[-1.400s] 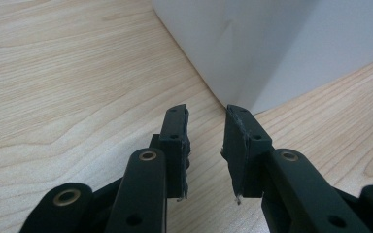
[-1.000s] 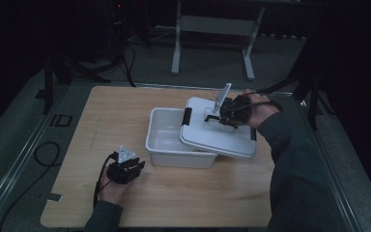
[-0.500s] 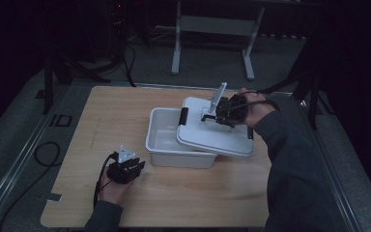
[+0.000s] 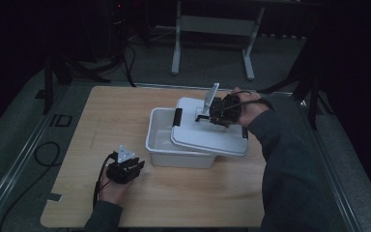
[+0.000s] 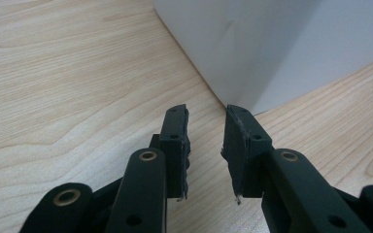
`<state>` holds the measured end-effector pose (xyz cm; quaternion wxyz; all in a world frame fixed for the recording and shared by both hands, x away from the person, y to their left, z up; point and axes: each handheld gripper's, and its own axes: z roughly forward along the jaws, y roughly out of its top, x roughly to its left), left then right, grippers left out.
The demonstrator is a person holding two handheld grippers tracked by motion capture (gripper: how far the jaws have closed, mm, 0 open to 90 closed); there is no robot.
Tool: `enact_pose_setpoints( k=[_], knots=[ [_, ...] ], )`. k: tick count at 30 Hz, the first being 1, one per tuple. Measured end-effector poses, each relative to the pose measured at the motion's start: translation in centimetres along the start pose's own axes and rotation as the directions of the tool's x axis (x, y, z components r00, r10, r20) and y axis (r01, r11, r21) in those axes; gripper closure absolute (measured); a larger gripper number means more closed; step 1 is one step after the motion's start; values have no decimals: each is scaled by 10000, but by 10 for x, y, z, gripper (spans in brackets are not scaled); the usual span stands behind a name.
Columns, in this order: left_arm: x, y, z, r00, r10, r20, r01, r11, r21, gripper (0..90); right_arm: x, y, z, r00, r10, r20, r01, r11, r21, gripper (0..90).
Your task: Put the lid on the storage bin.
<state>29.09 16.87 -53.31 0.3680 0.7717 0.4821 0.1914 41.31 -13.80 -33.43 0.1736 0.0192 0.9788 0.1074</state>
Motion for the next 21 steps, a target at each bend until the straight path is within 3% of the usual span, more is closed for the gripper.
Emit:
enact_pose_setpoints(
  k=[21],
  knots=[
    [1,0,-1,10000,8,-6,-8,10000,-3,707,5,21,8,9992,-390,13,389,9991,142,845]
  ],
)
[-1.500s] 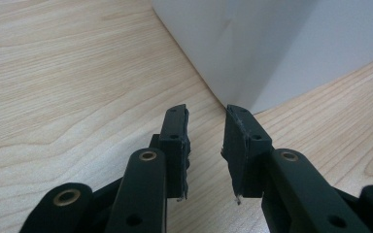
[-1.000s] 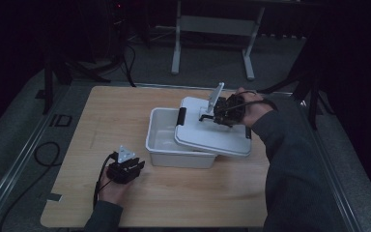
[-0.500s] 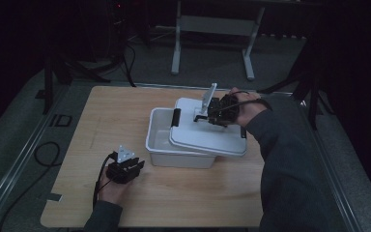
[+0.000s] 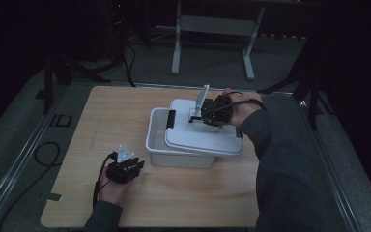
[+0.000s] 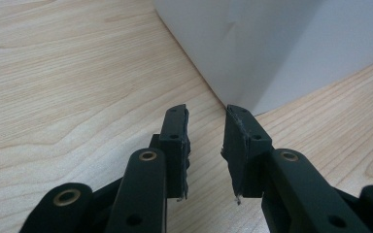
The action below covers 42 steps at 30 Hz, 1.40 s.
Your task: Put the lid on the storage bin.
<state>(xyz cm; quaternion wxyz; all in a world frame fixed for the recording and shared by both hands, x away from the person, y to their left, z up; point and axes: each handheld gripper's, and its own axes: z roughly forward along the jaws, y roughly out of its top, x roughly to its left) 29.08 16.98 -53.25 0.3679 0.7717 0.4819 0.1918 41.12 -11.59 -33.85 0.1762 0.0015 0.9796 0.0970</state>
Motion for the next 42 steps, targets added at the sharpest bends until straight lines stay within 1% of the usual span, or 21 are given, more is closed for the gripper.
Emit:
enact_pose_setpoints(
  k=[9,15,19,28,30,34,42],
  knots=[
    [0,0,0,10000,-4,-1,4,10000,3,707,-1,7,-1,9999,-100,99,100,9999,-8,845],
    [0,0,0,10000,-9,7,9,10000,-6,707,0,14,0,9999,-170,24,170,9998,-70,845],
    [0,0,0,10000,-26,2,26,10000,-7,707,0,19,2,9997,-252,48,252,9997,-19,845],
    [0,0,0,10000,-21,6,21,10000,-27,707,1,30,1,9991,-416,0,416,9991,-127,845],
    [1,0,0,10000,-27,5,27,10000,-36,707,0,33,3,9992,-405,-49,403,9989,-238,845],
    [1,0,0,10000,-44,1,44,10000,-37,707,2,36,7,9990,-429,-101,427,9989,-177,845],
    [2,0,-1,10000,-44,3,44,10000,-30,707,1,40,12,9989,-431,-169,426,9988,-252,845]
  ],
)
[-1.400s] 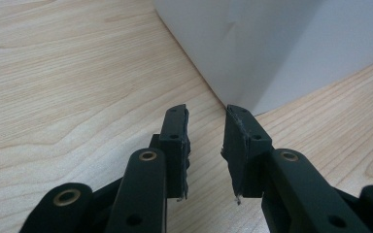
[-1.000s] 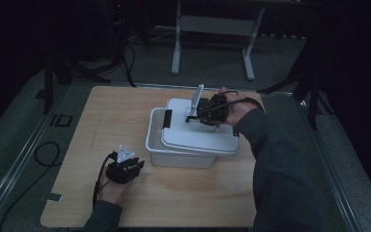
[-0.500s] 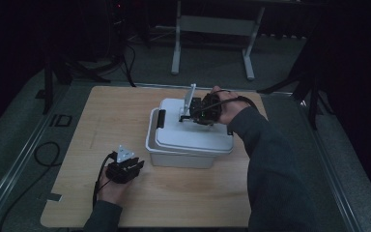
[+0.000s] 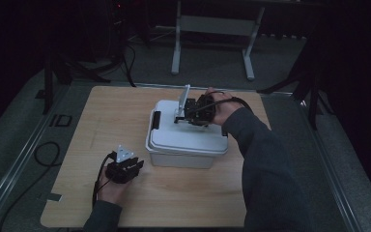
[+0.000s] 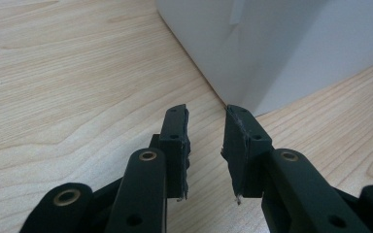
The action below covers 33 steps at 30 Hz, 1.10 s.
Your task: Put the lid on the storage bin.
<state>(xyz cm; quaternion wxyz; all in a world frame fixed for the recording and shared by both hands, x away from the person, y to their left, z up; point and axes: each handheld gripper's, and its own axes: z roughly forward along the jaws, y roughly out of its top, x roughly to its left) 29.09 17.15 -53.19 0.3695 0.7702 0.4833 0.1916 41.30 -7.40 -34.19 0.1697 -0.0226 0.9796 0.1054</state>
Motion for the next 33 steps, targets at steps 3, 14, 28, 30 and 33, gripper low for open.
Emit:
enact_pose_setpoints(
  k=[3,14,28,30,33],
  knots=[
    [0,0,0,10000,-9,-2,9,10000,8,707,1,2,1,10000,-25,-8,25,10000,9,845],
    [1,0,0,10000,-10,-20,10,10000,3,707,2,16,2,9998,-193,-18,193,9998,93,845],
    [1,0,0,10000,19,-6,-19,10000,0,707,4,21,10,9997,-256,-57,257,9994,243,845],
    [1,0,0,10000,25,-10,-25,10000,-1,707,4,22,12,9996,-269,-61,270,9993,249,845],
    [0,1,0,10000,2,-4,-2,10000,-35,707,5,22,14,9997,-242,36,241,9991,350,845]
  ],
)
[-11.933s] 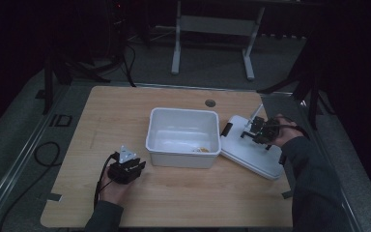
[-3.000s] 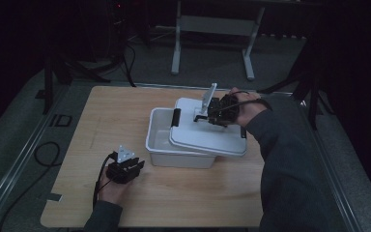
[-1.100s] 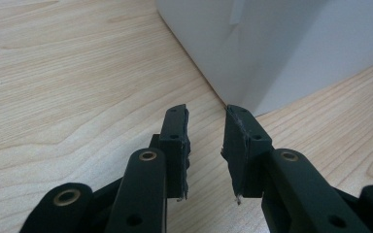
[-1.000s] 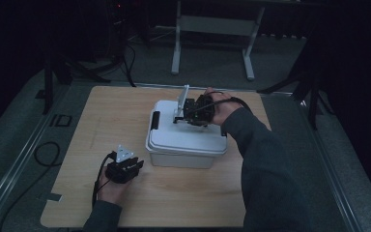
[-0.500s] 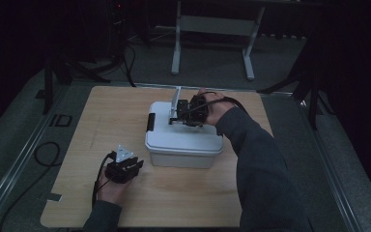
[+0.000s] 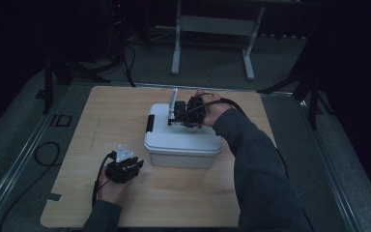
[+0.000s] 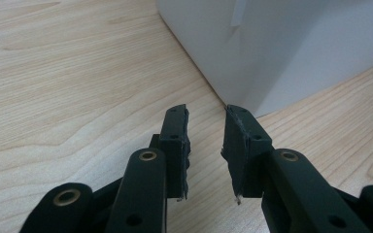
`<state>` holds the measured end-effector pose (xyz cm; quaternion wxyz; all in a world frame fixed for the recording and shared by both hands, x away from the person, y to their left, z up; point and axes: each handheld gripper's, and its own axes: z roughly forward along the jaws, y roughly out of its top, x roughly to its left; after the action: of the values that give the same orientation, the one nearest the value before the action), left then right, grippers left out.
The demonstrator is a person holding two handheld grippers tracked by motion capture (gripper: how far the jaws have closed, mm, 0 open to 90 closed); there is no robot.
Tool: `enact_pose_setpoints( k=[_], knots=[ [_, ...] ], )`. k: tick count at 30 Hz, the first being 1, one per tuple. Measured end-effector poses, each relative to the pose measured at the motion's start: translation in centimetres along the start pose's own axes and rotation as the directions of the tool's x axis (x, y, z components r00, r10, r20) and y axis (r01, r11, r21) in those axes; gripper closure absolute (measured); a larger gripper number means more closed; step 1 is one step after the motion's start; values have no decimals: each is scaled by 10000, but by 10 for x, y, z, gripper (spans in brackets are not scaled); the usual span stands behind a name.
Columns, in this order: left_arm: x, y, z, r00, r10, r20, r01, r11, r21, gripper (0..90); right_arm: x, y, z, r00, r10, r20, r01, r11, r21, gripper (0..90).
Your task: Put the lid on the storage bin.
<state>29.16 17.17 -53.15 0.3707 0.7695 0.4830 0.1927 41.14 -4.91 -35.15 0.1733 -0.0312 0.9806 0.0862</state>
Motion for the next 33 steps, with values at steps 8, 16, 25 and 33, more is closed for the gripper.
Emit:
enact_pose_setpoints(
  k=[8,16,25,33],
  knots=[
    [-1,1,1,10000,23,35,-23,10000,27,707,0,1,2,10000,58,52,-59,10000,54,845],
    [0,1,0,10000,42,40,-42,10000,30,707,2,1,7,10000,-61,26,61,9998,184,843],
    [0,0,0,10000,35,19,-35,10000,0,707,3,1,8,10000,-20,39,19,9998,200,747],
    [0,0,0,10000,25,11,-25,10000,7,707,3,-3,4,9999,149,20,-150,9998,113,614]
  ],
)
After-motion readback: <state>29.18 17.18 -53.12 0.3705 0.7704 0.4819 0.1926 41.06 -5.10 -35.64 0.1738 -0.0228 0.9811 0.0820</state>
